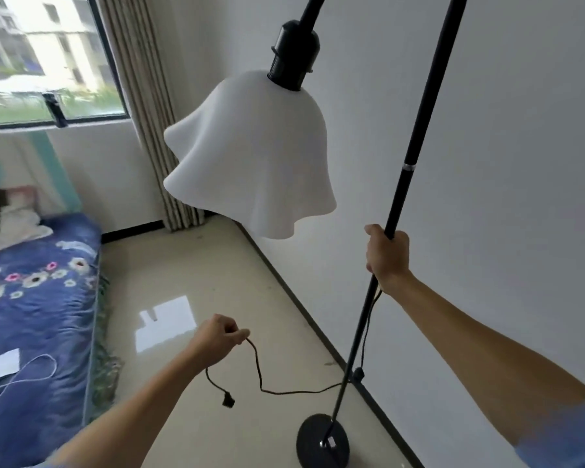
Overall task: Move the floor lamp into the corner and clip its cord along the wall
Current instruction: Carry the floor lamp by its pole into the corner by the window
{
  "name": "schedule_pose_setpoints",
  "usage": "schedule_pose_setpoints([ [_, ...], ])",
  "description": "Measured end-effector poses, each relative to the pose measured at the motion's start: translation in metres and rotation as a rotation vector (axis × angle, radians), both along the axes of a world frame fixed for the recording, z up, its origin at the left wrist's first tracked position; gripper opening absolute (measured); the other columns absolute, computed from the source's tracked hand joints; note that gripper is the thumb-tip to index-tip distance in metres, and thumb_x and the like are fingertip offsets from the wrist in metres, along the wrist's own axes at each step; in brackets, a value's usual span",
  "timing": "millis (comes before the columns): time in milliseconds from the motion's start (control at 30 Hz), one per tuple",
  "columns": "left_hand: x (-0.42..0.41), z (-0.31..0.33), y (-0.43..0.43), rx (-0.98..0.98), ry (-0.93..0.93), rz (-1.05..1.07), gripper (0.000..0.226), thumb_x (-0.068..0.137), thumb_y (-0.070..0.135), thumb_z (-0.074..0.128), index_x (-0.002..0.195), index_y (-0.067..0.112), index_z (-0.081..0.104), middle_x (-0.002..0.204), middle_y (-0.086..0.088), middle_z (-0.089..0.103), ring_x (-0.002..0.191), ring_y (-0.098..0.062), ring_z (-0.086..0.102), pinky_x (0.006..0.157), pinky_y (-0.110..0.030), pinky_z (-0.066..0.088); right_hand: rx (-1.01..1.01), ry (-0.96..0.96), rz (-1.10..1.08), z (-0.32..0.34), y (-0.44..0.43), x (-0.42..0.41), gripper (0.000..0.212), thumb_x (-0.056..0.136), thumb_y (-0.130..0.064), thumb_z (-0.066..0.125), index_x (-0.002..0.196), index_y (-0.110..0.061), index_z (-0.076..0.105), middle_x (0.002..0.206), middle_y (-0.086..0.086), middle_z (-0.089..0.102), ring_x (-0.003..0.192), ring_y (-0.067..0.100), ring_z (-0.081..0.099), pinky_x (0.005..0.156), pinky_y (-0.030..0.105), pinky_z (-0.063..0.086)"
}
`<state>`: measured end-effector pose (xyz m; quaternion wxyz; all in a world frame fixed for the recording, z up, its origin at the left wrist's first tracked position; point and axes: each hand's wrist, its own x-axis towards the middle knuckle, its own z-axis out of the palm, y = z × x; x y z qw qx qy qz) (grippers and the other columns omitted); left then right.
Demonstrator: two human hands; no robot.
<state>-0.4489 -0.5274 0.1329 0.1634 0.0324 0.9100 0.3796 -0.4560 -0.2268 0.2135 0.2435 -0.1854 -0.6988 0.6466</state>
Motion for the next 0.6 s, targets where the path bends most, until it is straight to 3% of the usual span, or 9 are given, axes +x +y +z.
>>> schedule_pose_setpoints([
  [233,-0.141,-0.014,-0.051,-0.028,0.039,0.199,0.035,0.083,0.028,0.068,0.052,0.016,0.058,0.044,0.006,0.044,0.041,-0.011,0.039,0.047,-0.023,0.034,0.006,0.036,0.174,-0.004,-0.058,-0.180,0.041,0.076,-0.027,0.056,0.054,-0.023,0.021,0.051,0.003,0.022,0.045,0.018,0.019,0.048,0.034,0.018],
  [600,-0.327,-0.002,-0.130,-0.029,0.042,0.402,0.029,0.086,0.024,0.067,0.063,0.007,0.062,0.046,0.002,0.045,0.041,-0.009,0.039,0.044,-0.023,0.032,0.018,0.041,0.351,-0.001,-0.146,-0.436,0.043,0.077,-0.025,0.055,0.050,-0.025,0.021,0.051,0.002,0.021,0.045,0.017,0.018,0.048,0.034,0.018],
])
